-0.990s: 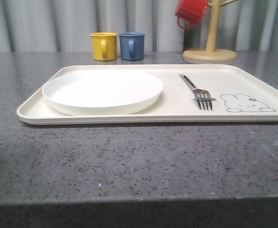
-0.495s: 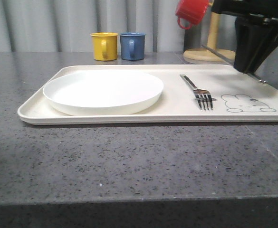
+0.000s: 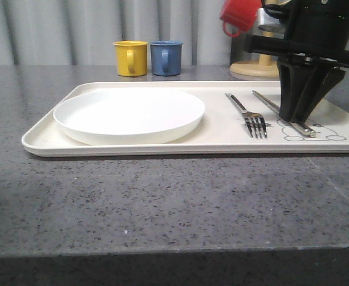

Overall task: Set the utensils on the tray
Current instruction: 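Grasp the steel chopsticks with the right gripper and place them beside the fork, then grasp the steel spoon with the right gripper and lift it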

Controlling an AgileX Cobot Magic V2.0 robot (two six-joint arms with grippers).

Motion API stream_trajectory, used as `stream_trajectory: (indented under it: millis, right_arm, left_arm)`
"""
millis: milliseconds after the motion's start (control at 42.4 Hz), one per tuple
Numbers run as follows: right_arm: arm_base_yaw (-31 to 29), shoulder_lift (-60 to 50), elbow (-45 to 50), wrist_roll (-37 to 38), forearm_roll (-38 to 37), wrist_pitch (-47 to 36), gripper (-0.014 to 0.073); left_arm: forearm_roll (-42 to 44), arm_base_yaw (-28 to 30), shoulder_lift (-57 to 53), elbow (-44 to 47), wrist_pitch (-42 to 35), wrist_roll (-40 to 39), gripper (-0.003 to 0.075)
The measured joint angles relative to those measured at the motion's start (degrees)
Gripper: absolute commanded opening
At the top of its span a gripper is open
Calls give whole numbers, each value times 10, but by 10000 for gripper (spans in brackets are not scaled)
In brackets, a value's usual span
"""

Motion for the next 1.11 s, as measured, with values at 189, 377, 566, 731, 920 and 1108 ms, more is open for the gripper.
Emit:
stream_trajectory:
  millis: [189, 377, 566, 731, 920, 1108]
  right_arm:
    - [0, -9, 0, -19, 2, 0, 322]
    - [-2, -67, 0, -65, -62, 0, 321]
    - [-51, -129, 0, -77, -151, 1, 321]
    - [-144, -136, 0, -86, -170, 4, 300]
    - [-230, -118, 0, -135, -172, 4, 236]
    - [-273, -92, 0, -143, -172, 4, 236]
  left_arm:
    - [0, 0, 0, 0, 0, 0, 354]
    - [0, 0, 0, 0, 0, 0, 354]
    - [0, 0, 0, 0, 0, 0, 354]
    - [0, 0, 0, 0, -1, 0, 354]
    - [0, 0, 0, 0, -2, 0, 354]
    - [0, 0, 0, 0, -3, 0, 354]
